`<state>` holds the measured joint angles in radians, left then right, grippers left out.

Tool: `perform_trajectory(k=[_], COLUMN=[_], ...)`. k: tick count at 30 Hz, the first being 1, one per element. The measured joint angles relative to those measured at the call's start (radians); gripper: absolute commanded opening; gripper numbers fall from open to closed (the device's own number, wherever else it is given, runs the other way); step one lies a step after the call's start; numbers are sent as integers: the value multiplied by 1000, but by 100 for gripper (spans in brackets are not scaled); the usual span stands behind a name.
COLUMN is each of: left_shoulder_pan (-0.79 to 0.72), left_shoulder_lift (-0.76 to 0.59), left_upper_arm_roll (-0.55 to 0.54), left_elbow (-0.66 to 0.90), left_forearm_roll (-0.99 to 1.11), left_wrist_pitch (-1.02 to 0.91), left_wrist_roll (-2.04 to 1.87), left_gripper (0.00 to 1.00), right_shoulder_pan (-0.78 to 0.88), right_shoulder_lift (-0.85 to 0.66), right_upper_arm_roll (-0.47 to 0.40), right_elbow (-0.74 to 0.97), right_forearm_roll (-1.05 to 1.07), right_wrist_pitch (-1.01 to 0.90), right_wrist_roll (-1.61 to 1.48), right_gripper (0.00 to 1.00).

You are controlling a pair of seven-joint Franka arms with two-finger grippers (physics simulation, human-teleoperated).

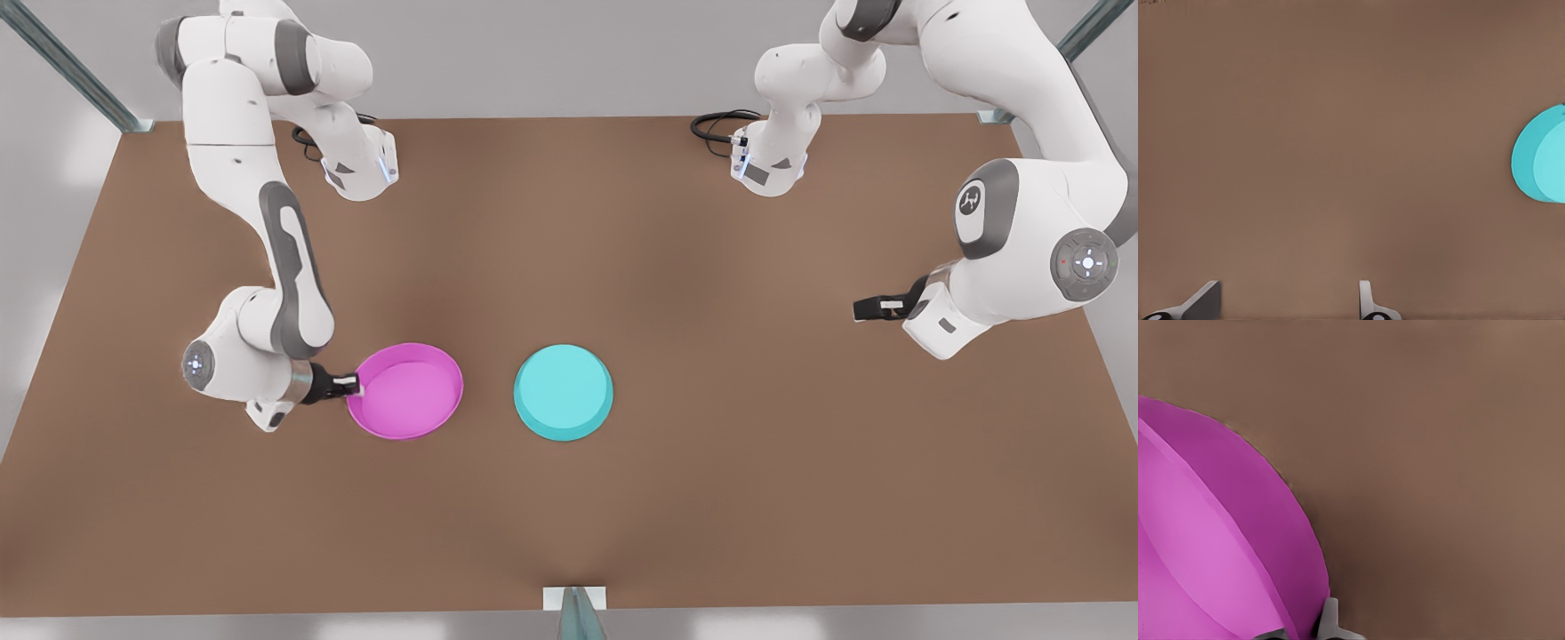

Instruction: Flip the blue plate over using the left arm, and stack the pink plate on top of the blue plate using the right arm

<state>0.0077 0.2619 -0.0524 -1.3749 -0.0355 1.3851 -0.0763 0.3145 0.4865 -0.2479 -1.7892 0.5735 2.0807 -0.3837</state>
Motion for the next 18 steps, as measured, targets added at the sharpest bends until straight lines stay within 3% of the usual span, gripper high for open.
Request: perform_trajectory(k=[5,13,18], left_shoulder_pan=[-1,10,15], left_shoulder_lift=[-5,1,60], left_upper_arm_roll=[4,15,16], left_elbow=[2,11,130], left_forearm_roll=[-1,0,-2], left_wrist_pitch=[1,-3,-11], left_wrist_roll=[12,28,33], left_gripper=[100,100,100], right_shoulder_pan=[136,250,276], right_shoulder_lift=[82,152,173], right_upper_arm_roll=[35,76,93], right_elbow=[139,151,153], right_forearm_roll=[145,237,249], right_wrist_pitch=[3,49,75], right_wrist_roll=[34,125,178], right_gripper=[21,21,21])
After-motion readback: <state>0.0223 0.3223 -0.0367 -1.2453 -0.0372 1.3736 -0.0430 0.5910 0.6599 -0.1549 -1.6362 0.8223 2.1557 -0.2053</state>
